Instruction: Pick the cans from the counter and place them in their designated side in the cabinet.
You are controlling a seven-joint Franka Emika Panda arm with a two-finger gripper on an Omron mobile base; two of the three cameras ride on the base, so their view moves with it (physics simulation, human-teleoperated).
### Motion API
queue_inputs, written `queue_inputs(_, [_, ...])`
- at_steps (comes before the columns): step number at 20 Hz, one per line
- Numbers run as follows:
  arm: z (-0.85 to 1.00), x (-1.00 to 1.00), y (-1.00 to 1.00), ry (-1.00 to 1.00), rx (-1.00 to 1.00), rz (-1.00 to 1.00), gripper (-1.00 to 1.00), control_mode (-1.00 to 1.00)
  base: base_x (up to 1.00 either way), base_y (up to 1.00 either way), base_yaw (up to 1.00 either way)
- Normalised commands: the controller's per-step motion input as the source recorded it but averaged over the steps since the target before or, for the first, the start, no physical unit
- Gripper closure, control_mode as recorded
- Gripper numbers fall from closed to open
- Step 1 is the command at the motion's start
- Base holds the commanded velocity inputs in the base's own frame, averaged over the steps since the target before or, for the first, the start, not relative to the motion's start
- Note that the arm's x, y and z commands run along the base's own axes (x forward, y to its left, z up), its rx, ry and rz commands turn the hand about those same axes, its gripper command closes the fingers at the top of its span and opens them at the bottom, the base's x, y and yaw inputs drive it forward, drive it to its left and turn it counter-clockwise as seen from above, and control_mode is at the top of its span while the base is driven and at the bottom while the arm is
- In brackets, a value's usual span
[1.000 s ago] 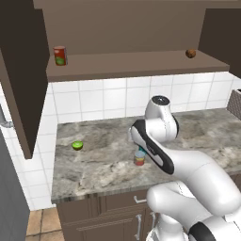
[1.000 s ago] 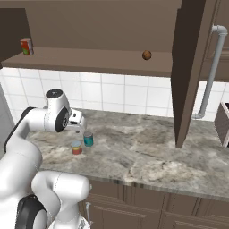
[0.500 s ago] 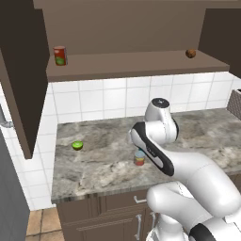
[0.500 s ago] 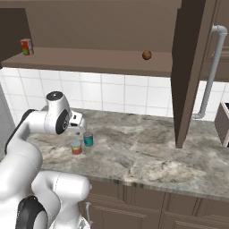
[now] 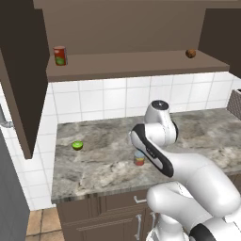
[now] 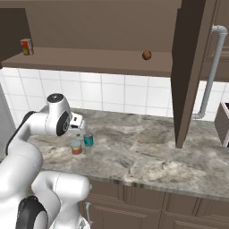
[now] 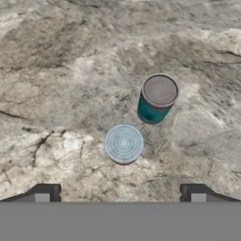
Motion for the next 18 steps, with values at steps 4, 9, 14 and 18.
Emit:
queue_inputs(4, [-0.12, 0.0, 0.0, 0.0, 0.0, 0.0, -1.0, -1.0, 0.0, 0.0, 0.0])
queue_inputs(9, [-0.13, 0.0, 0.0, 0.0, 0.0, 0.0, -1.0, -1.0, 0.0, 0.0, 0.0])
queue_inputs(14, [-0.15, 0.0, 0.0, 0.0, 0.0, 0.0, -1.0, -1.0, 0.0, 0.0, 0.0])
queue_inputs(18, [-0.11, 0.0, 0.0, 0.0, 0.0, 0.0, -1.0, -1.0, 0.0, 0.0, 0.0])
